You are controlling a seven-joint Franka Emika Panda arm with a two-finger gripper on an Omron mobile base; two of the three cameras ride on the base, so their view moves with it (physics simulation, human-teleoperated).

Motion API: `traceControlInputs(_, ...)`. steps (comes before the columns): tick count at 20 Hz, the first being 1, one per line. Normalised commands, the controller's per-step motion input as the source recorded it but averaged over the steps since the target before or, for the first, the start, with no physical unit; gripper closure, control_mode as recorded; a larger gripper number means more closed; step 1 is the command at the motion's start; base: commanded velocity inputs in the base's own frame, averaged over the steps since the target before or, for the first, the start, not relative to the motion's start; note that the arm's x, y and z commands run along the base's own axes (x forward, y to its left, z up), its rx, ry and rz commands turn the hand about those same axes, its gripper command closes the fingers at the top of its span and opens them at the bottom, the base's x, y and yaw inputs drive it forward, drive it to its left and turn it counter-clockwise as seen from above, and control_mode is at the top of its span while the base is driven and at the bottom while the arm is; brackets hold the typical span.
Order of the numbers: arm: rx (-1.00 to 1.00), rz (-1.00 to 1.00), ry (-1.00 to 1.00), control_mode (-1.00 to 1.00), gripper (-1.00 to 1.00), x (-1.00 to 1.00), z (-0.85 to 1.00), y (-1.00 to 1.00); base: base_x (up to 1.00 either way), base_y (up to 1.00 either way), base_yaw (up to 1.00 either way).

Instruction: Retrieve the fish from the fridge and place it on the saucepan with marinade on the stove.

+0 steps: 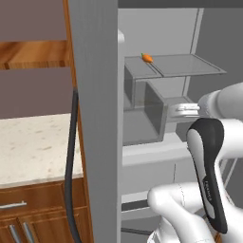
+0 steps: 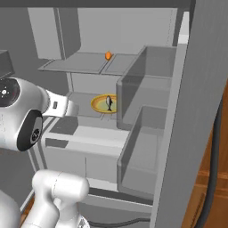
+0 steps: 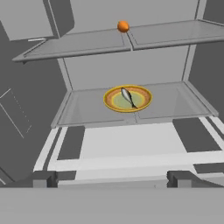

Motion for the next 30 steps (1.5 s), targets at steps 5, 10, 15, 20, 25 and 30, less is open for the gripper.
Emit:
traceControlInputs(5,0.0,0.0,0.0,1.0,-1.0,0.0,0.0,0.0,1.0,-0.18,0.0)
traceControlInputs(10,0.0,0.0,0.0,1.0,-1.0,0.0,0.0,0.0,0.92,-0.15,0.01)
traceControlInputs(15,0.0,0.0,0.0,1.0,-1.0,0.0,0.0,0.0,0.38,-0.03,0.02)
traceControlInputs(20,0.0,0.0,0.0,1.0,-1.0,0.0,0.0,0.0,0.05,0.01,0.0)
traceControlInputs(25,0.0,0.0,0.0,1.0,-1.0,0.0,0.0,0.0,0.06,0.0,0.01)
traceControlInputs(30,0.0,0.0,0.0,1.0,-1.0,0.0,0.0,0.0,0.27,0.0,0.08)
